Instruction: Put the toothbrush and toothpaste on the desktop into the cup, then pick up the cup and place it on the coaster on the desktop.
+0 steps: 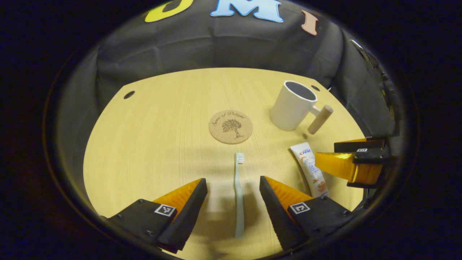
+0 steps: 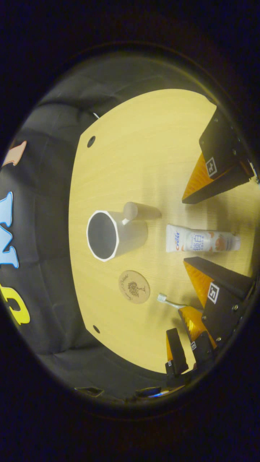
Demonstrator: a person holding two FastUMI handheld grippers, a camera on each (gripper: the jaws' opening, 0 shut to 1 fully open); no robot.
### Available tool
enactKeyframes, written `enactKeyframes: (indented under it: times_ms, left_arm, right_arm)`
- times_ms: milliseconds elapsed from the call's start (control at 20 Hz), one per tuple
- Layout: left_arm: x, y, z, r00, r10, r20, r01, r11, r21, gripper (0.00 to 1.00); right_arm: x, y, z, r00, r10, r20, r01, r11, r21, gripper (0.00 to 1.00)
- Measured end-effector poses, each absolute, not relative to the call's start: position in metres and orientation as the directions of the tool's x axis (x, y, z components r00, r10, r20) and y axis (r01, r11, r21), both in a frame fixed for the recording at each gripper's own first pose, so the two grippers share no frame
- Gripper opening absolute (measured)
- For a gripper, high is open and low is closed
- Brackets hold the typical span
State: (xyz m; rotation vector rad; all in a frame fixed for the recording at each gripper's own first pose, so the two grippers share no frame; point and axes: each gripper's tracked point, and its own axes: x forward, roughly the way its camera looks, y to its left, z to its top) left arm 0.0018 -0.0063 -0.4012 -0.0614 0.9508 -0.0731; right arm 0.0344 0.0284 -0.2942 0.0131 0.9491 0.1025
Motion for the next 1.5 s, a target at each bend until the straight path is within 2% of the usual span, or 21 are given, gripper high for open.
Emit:
enactKeyframes:
  times_ms: [100, 150, 200, 300, 400, 500, 550, 700, 750, 800, 850, 950, 1000, 1050, 1200, 1250, 1300, 1400, 1450, 1500]
  left_arm:
    - [0.000, -0.006, -0.409, 0.553, -0.088, -0.828, 0.028, 0.996, -0.087, 0.99]
    - [-0.001, -0.006, -0.412, 0.541, -0.084, -0.837, 0.025, 0.996, -0.084, 0.99]
    - [-0.002, -0.007, -0.416, 0.529, -0.084, -0.845, 0.026, 0.996, -0.083, 0.99]
    - [-0.005, -0.012, -0.421, 0.506, -0.096, -0.857, 0.035, 0.995, -0.091, 0.99]
    - [-0.004, -0.014, -0.427, 0.495, -0.087, -0.865, 0.039, 0.996, -0.078, 0.93]
    - [-0.003, -0.014, -0.428, 0.495, -0.083, -0.865, 0.055, 0.996, -0.064, 0.92]
    - [-0.004, -0.008, -0.430, 0.487, -0.059, -0.872, 0.055, 0.998, -0.037, 0.92]
    - [-0.002, -0.007, -0.430, 0.491, -0.044, -0.870, 0.064, 0.998, -0.015, 0.76]
    - [-0.001, -0.004, -0.430, 0.500, -0.037, -0.865, 0.054, 0.998, -0.011, 0.77]
    - [0.001, -0.004, -0.430, 0.507, -0.036, -0.861, 0.043, 0.999, -0.017, 0.61]
    - [0.000, -0.004, -0.431, 0.506, -0.036, -0.862, 0.038, 0.999, -0.019, 0.57]
    - [0.002, -0.003, -0.431, 0.509, -0.030, -0.860, 0.047, 0.999, -0.007, 0.58]
    - [0.003, -0.001, -0.431, 0.521, -0.016, -0.853, 0.030, 1.000, 0.000, 0.38]
    - [0.004, -0.001, -0.430, 0.522, -0.015, -0.853, 0.017, 1.000, -0.007, 0.17]
    - [0.006, -0.001, -0.430, 0.535, -0.016, -0.845, 0.023, 1.000, -0.004, 0.18]
    - [0.007, -0.002, -0.431, 0.540, -0.014, -0.841, 0.005, 1.000, -0.014, 0.14]
    - [0.008, -0.001, -0.430, 0.550, -0.018, -0.835, -0.002, 1.000, -0.023, 0.08]
    - [0.007, -0.001, -0.429, 0.559, -0.019, -0.829, 0.004, 1.000, -0.020, 0.09]
    - [0.007, -0.001, -0.428, 0.563, -0.018, -0.827, 0.004, 1.000, -0.019, 0.08]
    - [0.007, -0.002, -0.429, 0.566, -0.022, -0.824, 0.006, 1.000, -0.022, 0.08]
  right_arm:
    - [0.034, 0.031, -0.305, 0.547, 0.093, -0.832, -0.094, 0.994, 0.049, 0.90]
    - [0.031, 0.034, -0.311, 0.532, 0.094, -0.842, -0.100, 0.994, 0.047, 0.83]
    - [0.031, 0.035, -0.315, 0.518, 0.091, -0.851, -0.104, 0.994, 0.044, 0.81]
    - [0.031, 0.039, -0.323, 0.499, 0.088, -0.862, -0.110, 0.993, 0.037, 0.78]
    - [0.031, 0.040, -0.329, 0.486, 0.081, -0.871, -0.114, 0.993, 0.028, 0.78]
    - [0.030, 0.040, -0.337, 0.470, 0.075, -0.879, -0.119, 0.993, 0.021, 0.79]
    - [0.029, 0.042, -0.340, 0.458, 0.075, -0.886, -0.117, 0.993, 0.023, 0.59]
    - [0.025, 0.038, -0.344, 0.435, 0.060, -0.898, -0.127, 0.992, 0.005, 0.59]
    - [0.022, 0.039, -0.346, 0.425, 0.061, -0.903, -0.134, 0.991, 0.004, 0.55]
    - [0.021, 0.039, -0.346, 0.414, 0.062, -0.908, -0.139, 0.990, 0.005, 0.55]
    - [0.019, 0.039, -0.350, 0.407, 0.062, -0.911, -0.130, 0.991, 0.009, 0.49]
    - [0.018, 0.038, -0.347, 0.403, 0.064, -0.913, -0.124, 0.992, 0.015, 0.35]
    - [0.018, 0.037, -0.348, 0.398, 0.057, -0.915, -0.117, 0.993, 0.011, 0.35]
    - [0.017, 0.038, -0.348, 0.394, 0.057, -0.917, -0.098, 0.995, 0.020, 0.29]
    - [0.019, 0.037, -0.345, 0.417, 0.069, -0.906, -0.083, 0.996, 0.038, 0.27]
    - [0.016, 0.039, -0.348, 0.401, 0.079, -0.913, -0.076, 0.996, 0.052, 0.18]
    - [0.019, 0.039, -0.346, 0.415, 0.088, -0.906, -0.072, 0.995, 0.064, 0.18]
    - [0.018, 0.042, -0.344, 0.421, 0.123, -0.899, -0.068, 0.992, 0.104, 0.18]
    - [0.020, 0.042, -0.338, 0.437, 0.138, -0.889, -0.055, 0.990, 0.126, 0.10]
    - [0.022, 0.040, -0.335, 0.453, 0.146, -0.880, -0.047, 0.989, 0.140, 0.10]
